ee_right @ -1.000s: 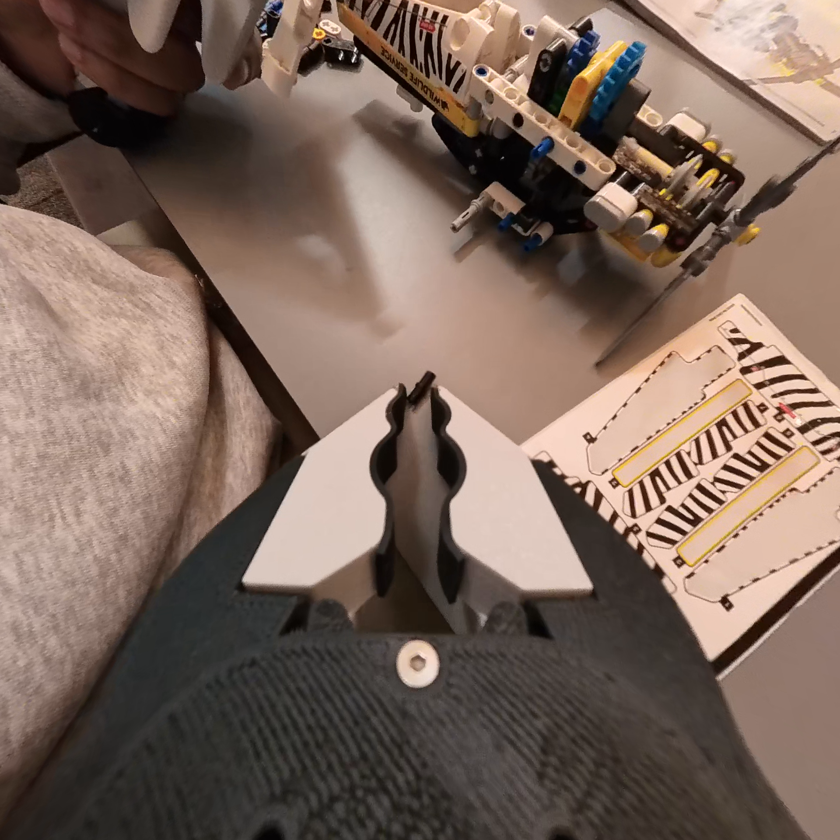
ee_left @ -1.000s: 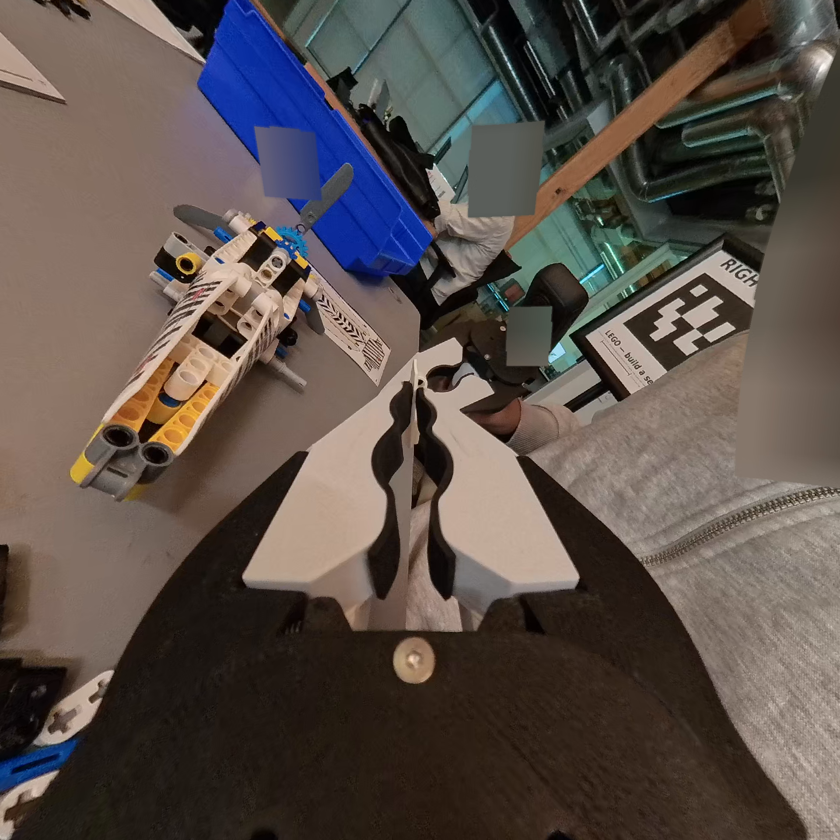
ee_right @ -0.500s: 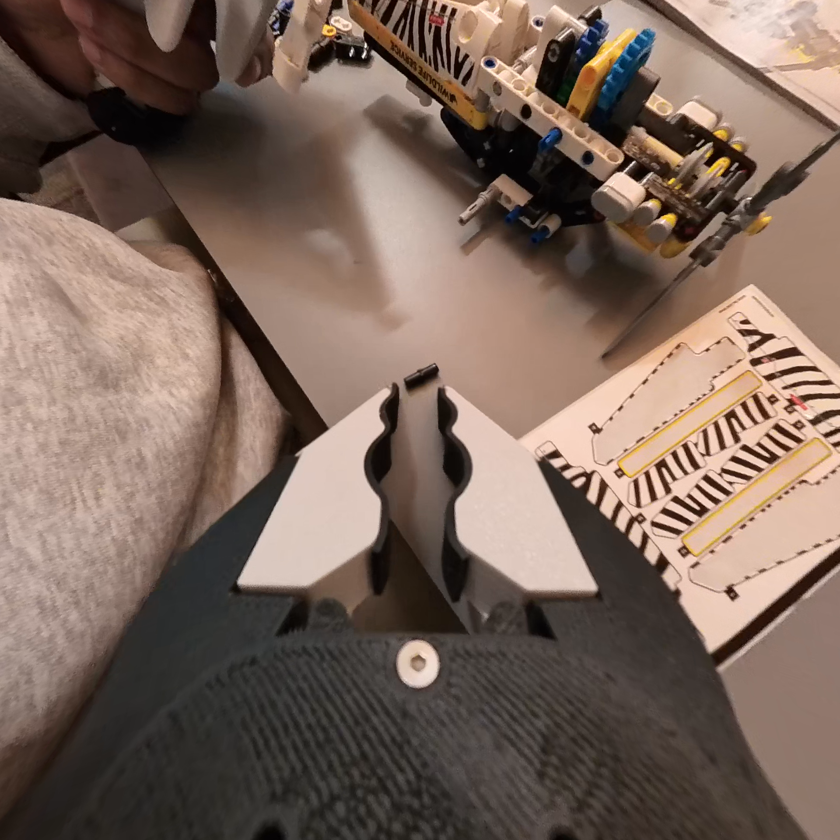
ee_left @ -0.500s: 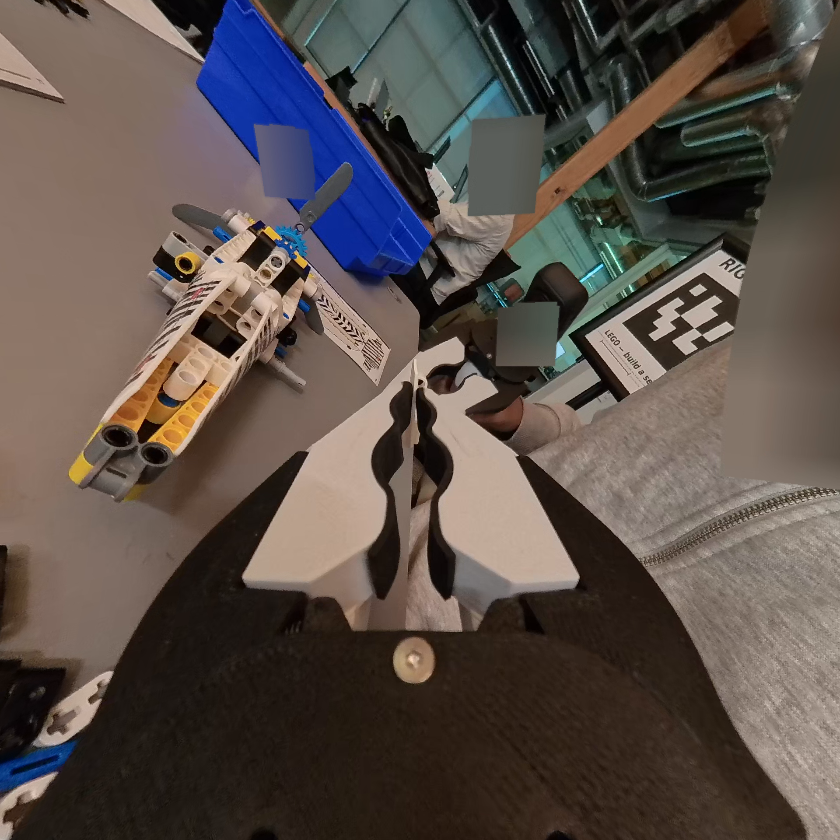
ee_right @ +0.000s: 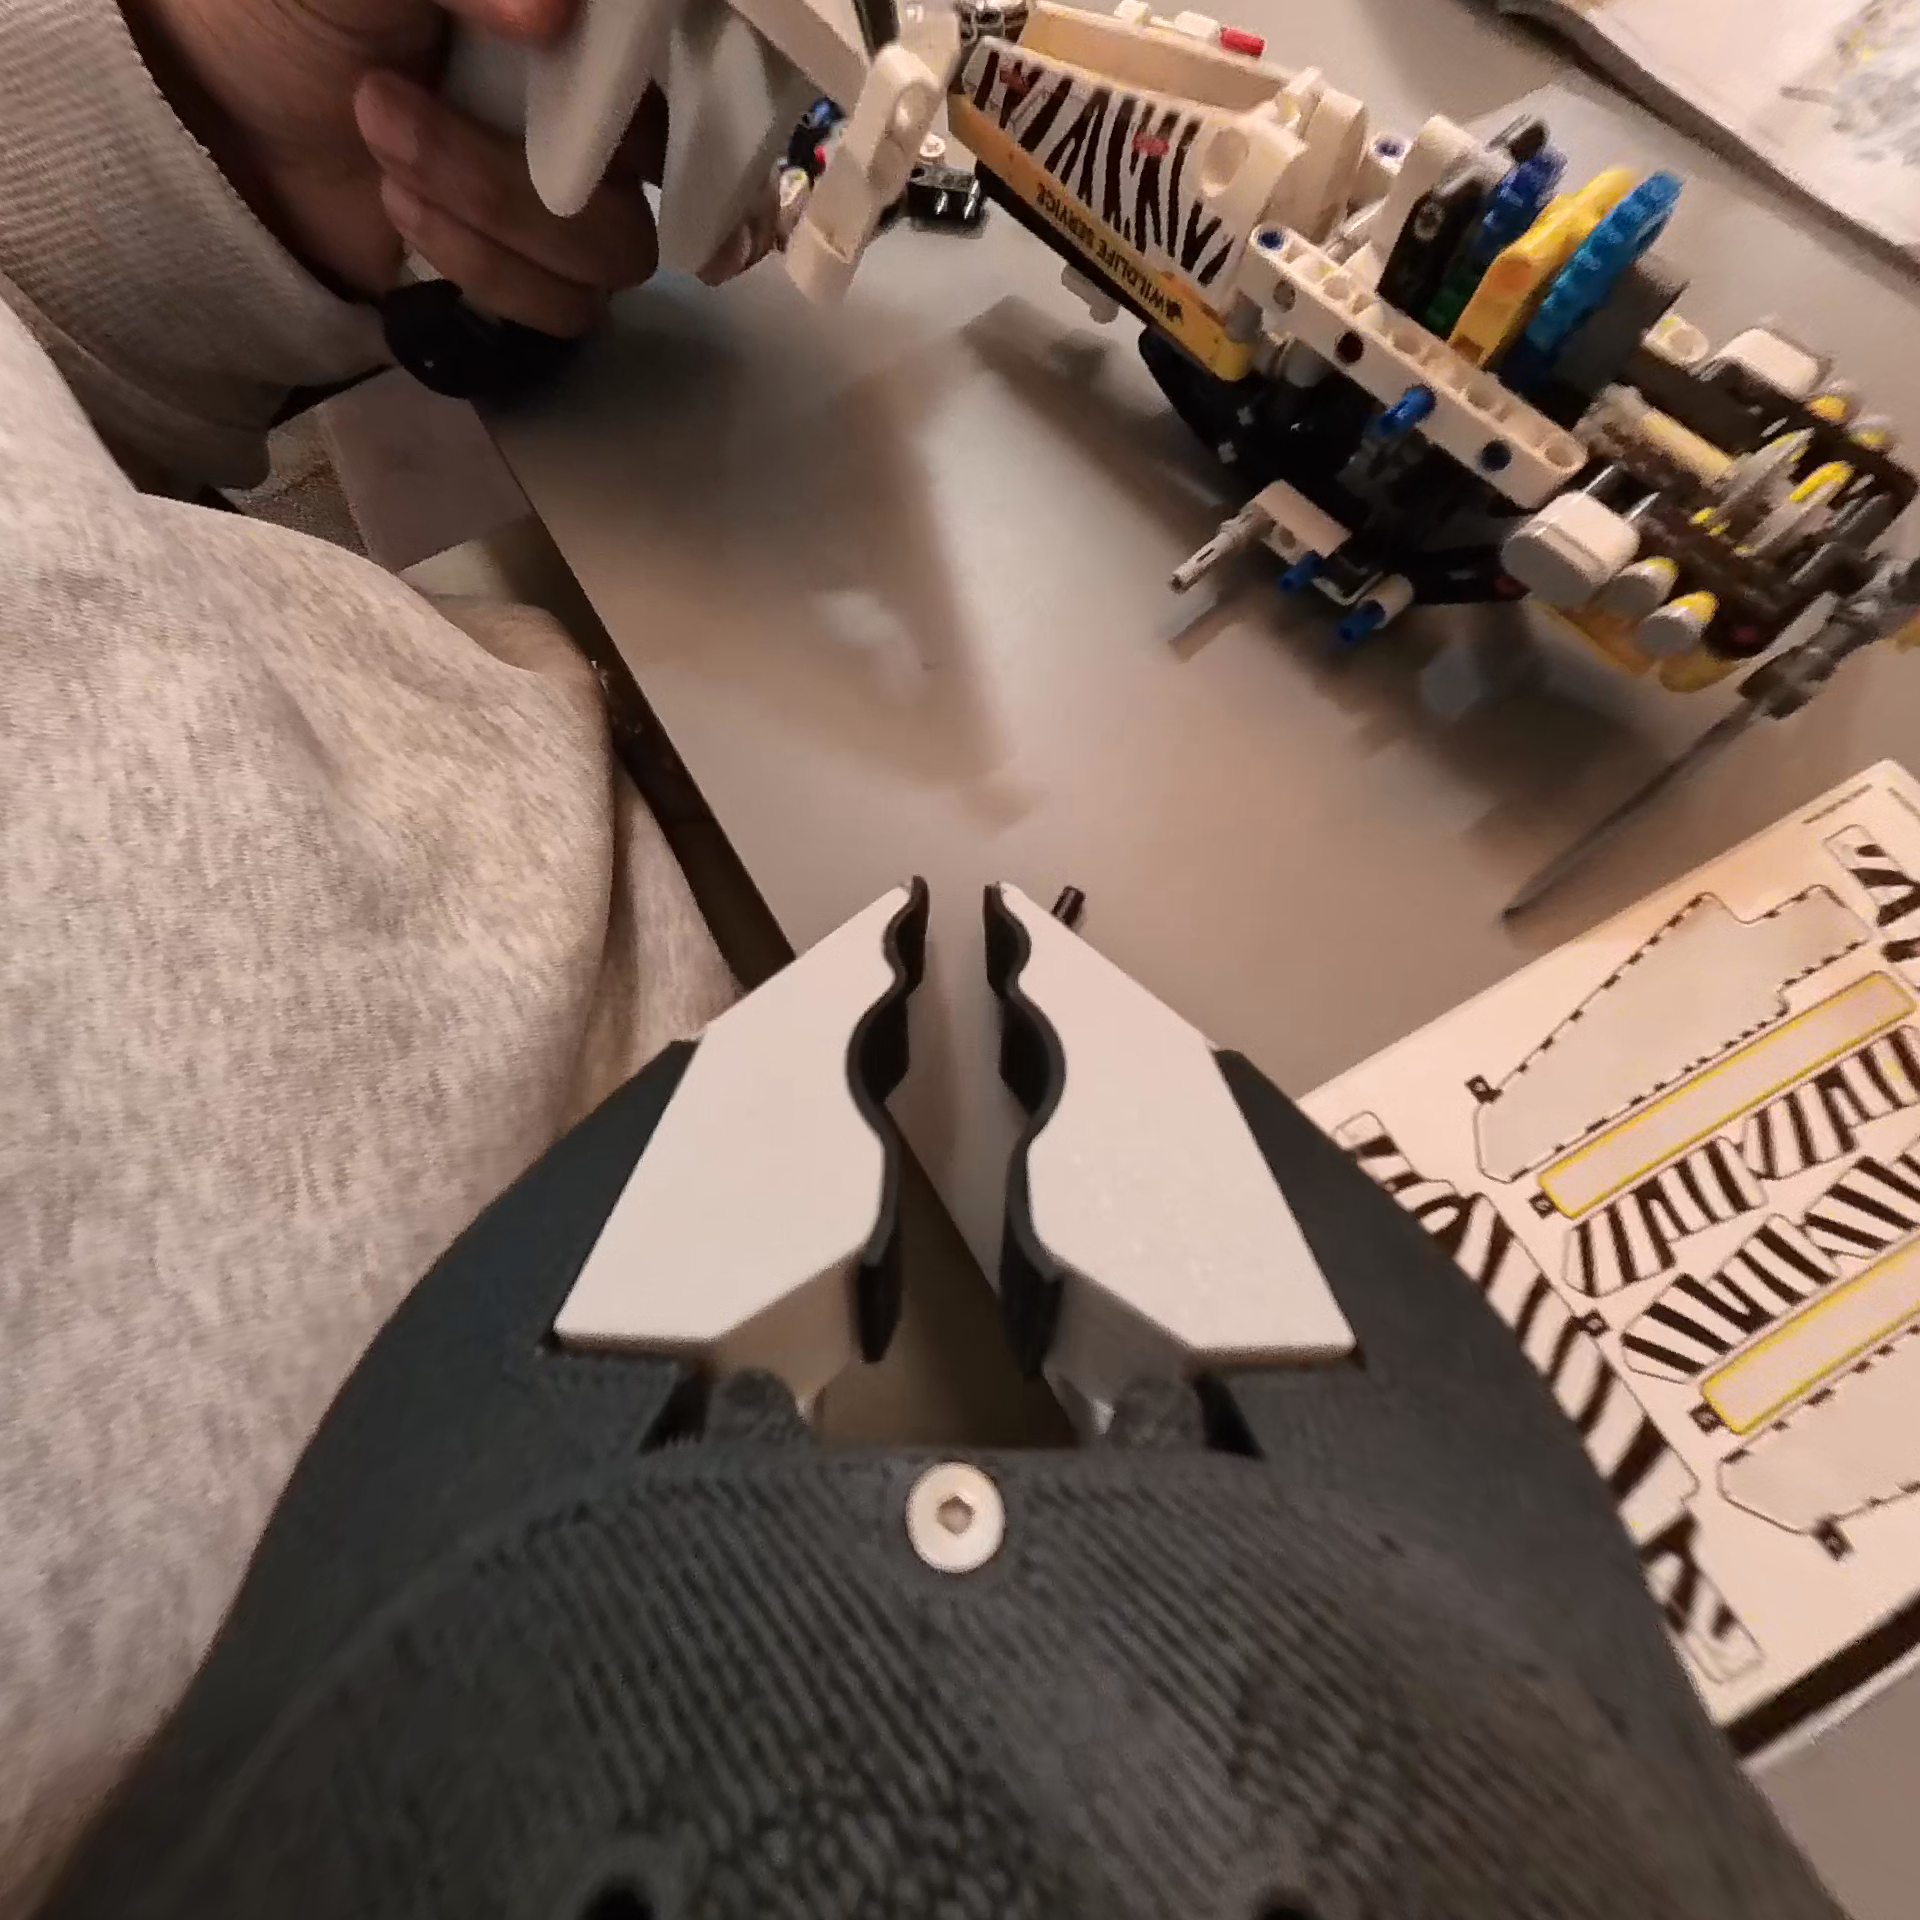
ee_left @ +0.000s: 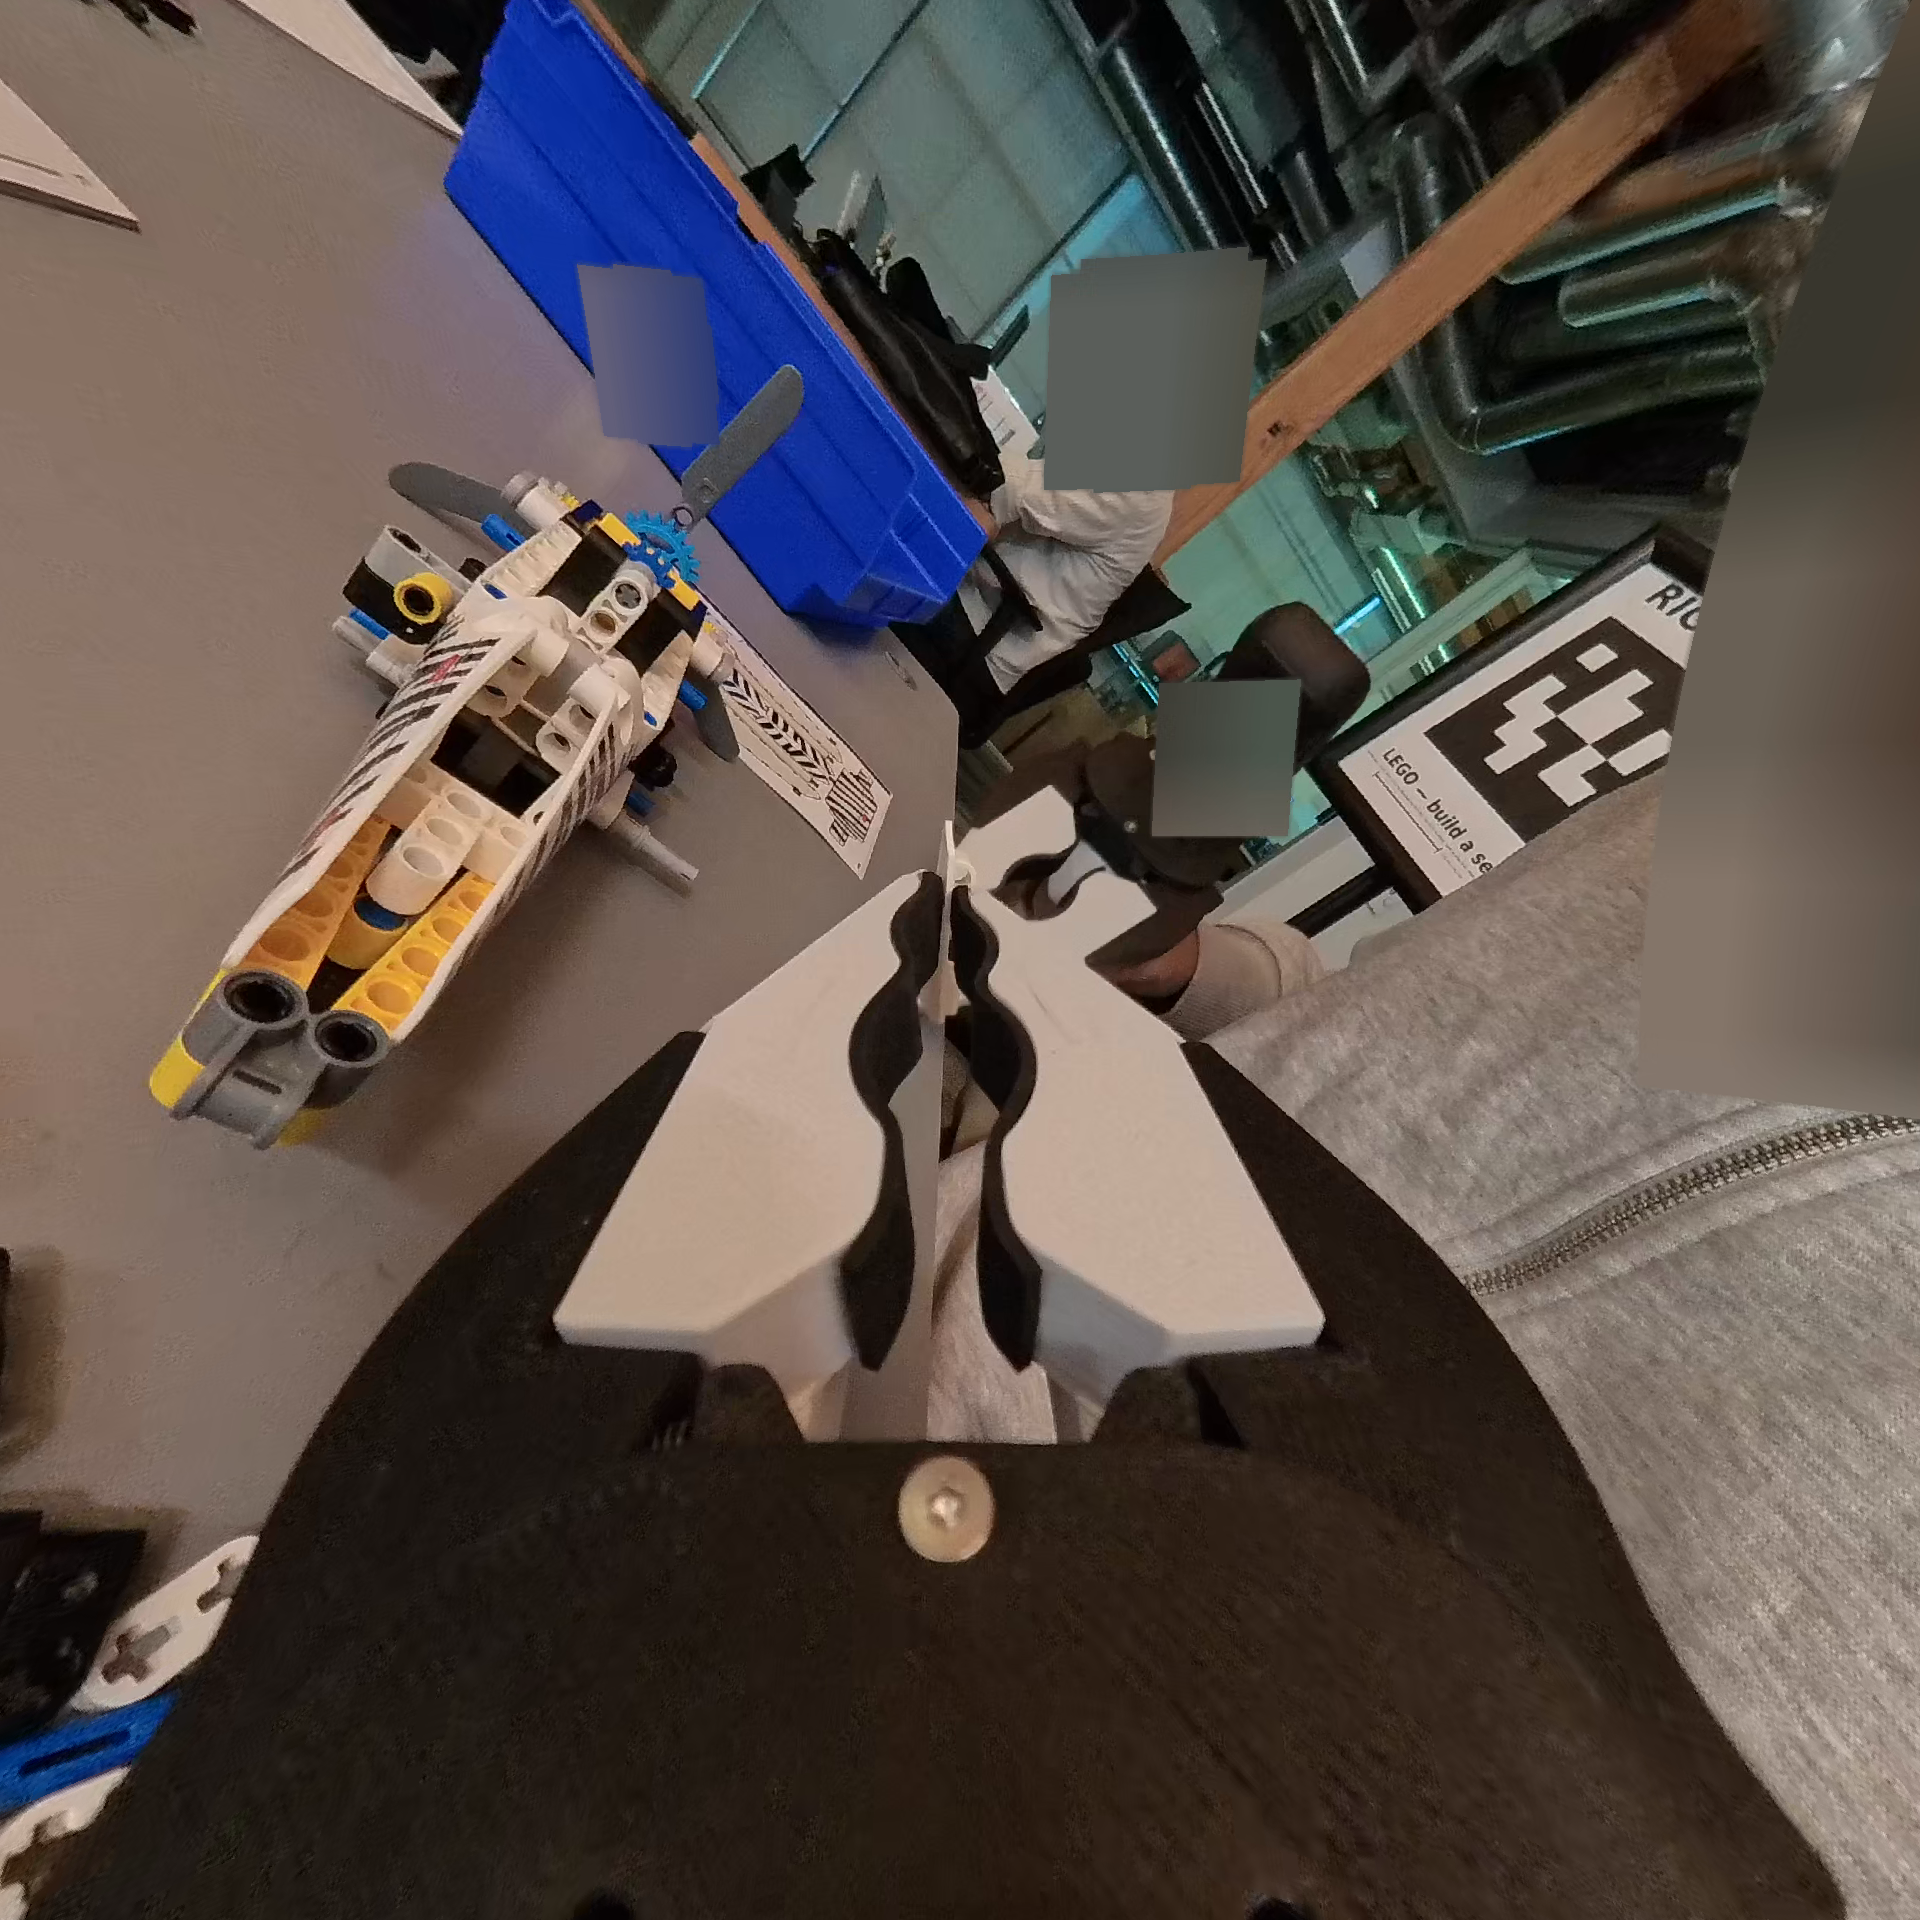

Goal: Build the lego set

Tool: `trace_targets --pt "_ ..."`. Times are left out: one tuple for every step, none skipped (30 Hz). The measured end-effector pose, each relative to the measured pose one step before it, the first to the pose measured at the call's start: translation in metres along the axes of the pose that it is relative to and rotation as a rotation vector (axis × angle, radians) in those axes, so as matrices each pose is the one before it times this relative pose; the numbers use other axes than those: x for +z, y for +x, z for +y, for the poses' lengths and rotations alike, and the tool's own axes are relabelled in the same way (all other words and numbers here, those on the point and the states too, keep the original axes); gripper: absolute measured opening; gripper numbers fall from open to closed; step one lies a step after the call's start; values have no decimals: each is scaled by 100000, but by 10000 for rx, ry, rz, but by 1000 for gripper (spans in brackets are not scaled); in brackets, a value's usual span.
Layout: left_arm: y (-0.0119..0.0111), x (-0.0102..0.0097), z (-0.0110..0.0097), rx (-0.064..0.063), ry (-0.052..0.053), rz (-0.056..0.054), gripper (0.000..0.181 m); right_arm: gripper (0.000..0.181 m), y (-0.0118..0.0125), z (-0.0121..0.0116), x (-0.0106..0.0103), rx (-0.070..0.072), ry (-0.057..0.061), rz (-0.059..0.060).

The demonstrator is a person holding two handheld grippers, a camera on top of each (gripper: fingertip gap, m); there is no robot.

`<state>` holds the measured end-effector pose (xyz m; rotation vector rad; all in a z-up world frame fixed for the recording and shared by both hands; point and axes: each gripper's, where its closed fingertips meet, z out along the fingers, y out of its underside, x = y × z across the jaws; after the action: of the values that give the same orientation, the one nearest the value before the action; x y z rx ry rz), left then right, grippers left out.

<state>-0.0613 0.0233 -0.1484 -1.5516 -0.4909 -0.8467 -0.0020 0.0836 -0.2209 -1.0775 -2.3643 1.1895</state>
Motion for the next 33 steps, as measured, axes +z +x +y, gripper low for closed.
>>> trace_targets --pt "-2 7 -7 -1 -1 3 0 7 327 -154 -341 3 91 136" --pt "7 -1 7 -4 -1 9 0 7 457 -111 -366 118 90 158" --pt "10 -10 -10 -3 3 9 0 7 463 -44 -343 224 92 124" --pt "7 -8 -14 -3 6 7 0 8 404 39 -261 292 81 75" --pt "-5 4 -2 -4 6 0 0 10 268 123 -154 297 59 38" --pt "-2 -2 -9 -3 1 1 0 12 148 179 -57 236 39 28" --pt "-11 -2 -2 -5 1 0 0 13 77 200 35 148 27 70" --pt "4 1 -2 -5 1 1 0 13 67 168 103 82 20 134" --pt "-11 -2 -1 -3 0 1 0 13 -10 116 142 38 34 115" --pt "6 4 -3 2 3 -4 0 13 -56 91 169 35 29 94" --pt "-6 -1 2 3 -1 -2 0 13 -64 1 146 33 63 82" --pt "2 3 6 5 1 0 0 13 -41 -162 59 10 131 79" --pt "5 -6 -11 4 4 -1 0 13 38 -54 45 -6 57 104" --pt "8 -5 4 2 3 1 0 12 68 -11 22 -58 29 109" --pt "8 -6 -11 4 5 1 0 11 32 19 14 -116 -8 85" --pt "5 -7 -4 2 4 3 0 11 -34 71 39 -165 -65 65" --pt "3 -7 -15 -2 7 4 0 11 -61 140 69 -234 -152 74" --pt "7 -5 -9 1 7 4 0 11 -21 211 102 -330 -247 126" --pt "7 -4 3 5 5 2 0 13 45 150 73 -388 -247 191" --pt "18 -4 2 12 1 -2 0 14 66 -71 1 -342 -114 187" --pt "5 2 14 11 -4 -5 0 13 38 -39 30 -220 -144 118" --pt "15 7 28 1 -11 3 0 11 -21 -24 35 -85 -127 35" --pt "16 18 23 2 -8 6 0 9 -74 -32 57 -9 -82 -19" --pt "-1 9 18 11 -8 -8 0 8 -99 -39 61 16 -25 -38" --pt "-4 1 -7 7 1 -5 0 6 -146 -34 62 23 34 -57" --pt "6 -6 -6 -2 5 2 0 4 -79 -47 68 50 83 -18" --pt "4 -17 -7 -6 7 7 0 3 12 -48 47 86 96 29" --pt "7 0 -12 -4 3 7 0 3 2 -49 42 122 76 -10" --pt "12 -1 2 -2 -2 8 0 3 0 -39 52 161 41 -41" --pt "18 -2 -7 -2 0 17 0 2 -3 -47 40 189 14 -72" --pt "53 -24 -23 -12 14 43 0 2 -73 -65 44 165 24 -134" --pt "170 -21 -67 -76 60 138 0 2 -159 -250 16 129 109 -202" --pt "334 -17 -80 -171 96 284 0 2 -216 -615 -84 123 289 -246"
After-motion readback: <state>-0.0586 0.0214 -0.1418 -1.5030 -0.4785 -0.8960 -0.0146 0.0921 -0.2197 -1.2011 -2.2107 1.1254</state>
